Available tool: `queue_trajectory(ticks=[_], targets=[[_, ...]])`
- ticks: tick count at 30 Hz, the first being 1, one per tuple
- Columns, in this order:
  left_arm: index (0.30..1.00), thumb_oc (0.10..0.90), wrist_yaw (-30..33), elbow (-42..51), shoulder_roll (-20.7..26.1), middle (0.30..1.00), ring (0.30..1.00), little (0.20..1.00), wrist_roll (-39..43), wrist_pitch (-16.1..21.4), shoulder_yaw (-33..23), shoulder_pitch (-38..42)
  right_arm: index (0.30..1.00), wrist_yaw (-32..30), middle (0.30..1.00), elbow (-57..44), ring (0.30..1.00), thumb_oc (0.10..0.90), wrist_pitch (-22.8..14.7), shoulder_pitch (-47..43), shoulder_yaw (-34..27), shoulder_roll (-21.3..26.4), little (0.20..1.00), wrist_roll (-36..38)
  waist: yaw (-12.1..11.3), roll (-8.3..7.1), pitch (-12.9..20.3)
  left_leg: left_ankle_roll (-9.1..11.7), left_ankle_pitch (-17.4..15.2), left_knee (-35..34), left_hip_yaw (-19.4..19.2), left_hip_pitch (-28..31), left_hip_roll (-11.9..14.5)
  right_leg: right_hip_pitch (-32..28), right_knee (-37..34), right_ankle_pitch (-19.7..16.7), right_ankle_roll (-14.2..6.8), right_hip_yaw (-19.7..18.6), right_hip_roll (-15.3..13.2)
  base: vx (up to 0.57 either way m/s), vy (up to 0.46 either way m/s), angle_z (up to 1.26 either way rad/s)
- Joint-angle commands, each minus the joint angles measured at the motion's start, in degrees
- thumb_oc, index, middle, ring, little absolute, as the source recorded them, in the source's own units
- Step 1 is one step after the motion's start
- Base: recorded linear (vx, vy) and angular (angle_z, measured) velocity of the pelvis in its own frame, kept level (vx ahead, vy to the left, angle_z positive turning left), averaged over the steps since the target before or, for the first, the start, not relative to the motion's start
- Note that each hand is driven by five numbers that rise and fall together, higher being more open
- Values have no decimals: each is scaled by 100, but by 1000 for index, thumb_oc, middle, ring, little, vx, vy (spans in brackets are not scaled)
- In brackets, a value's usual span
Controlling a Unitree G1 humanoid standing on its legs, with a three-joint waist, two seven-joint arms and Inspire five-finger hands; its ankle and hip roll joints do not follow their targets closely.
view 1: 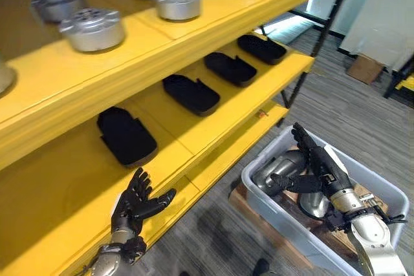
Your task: Move parts from the plastic box to the shelf.
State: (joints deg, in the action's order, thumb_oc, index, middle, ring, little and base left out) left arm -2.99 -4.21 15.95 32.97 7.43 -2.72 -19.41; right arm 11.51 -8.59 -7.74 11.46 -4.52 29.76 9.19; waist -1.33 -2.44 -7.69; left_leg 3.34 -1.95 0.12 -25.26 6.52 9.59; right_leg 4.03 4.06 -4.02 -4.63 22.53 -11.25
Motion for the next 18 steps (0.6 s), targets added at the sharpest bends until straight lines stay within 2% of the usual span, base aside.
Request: queue_trajectory(ticks=[1, 4, 7, 14, 15, 18], targets=[[1000, 900, -160, 739, 217, 1000, 1000, 1000, 26, 401, -332, 64, 1000, -5, 1000, -581, 1000, 900, -431, -157, -548, 30, 1000, 294, 93, -280, 185, -47, -222, 83, 125, -262, 19, -661, -488, -200, -694, 268, -688, 79, -260, -68], [1000, 900, -194, 728, 164, 1000, 1000, 1000, 47, 381, -301, 32, 1000, -1, 1000, -632, 1000, 900, -438, -83, -608, 69, 1000, 353, 158, -203, 206, 84, -50, -3, 95, -235, 205, -686, -562, -19, -593, 295, -484, 43, -148, -43], [1000, 900, -207, 727, 140, 1000, 1000, 1000, 47, 368, -276, 19, 1000, 0, 1000, -656, 1000, 900, -441, -50, -624, 87, 1000, 374, 186, -160, 215, 135, 18, -47, 75, -213, 269, -691, -585, 23, -554, 299, -413, 36, -106, -17], [1000, 900, -278, 750, 82, 1000, 1000, 1000, 60, 341, -278, -41, 1000, -21, 1000, -738, 1000, 900, -469, 33, -770, 187, 1000, 340, 301, 53, 175, 362, 360, -213, -76, -219, 534, -610, -618, 218, -431, 317, -166, 26, -120, -12], [1000, 900, -296, 768, 109, 1000, 1000, 1000, 44, 348, -248, 12, 1000, -37, 1000, -739, 1000, 900, -485, 58, -829, 192, 1000, 358, 356, 134, 154, 446, 506, -218, -81, -255, 633, -559, -576, 315, -362, 293, -69, 32, -132, -2], [1000, 900, -291, 756, 135, 1000, 1000, 1000, 35, 357, -218, 79, 1000, -41, 1000, -753, 1000, 900, -503, 82, -876, 202, 1000, 390, 393, 178, 110, 510, 621, -156, -44, -313, 728, -519, -511, 425, -276, 231, 28, 22, -141, -1]])
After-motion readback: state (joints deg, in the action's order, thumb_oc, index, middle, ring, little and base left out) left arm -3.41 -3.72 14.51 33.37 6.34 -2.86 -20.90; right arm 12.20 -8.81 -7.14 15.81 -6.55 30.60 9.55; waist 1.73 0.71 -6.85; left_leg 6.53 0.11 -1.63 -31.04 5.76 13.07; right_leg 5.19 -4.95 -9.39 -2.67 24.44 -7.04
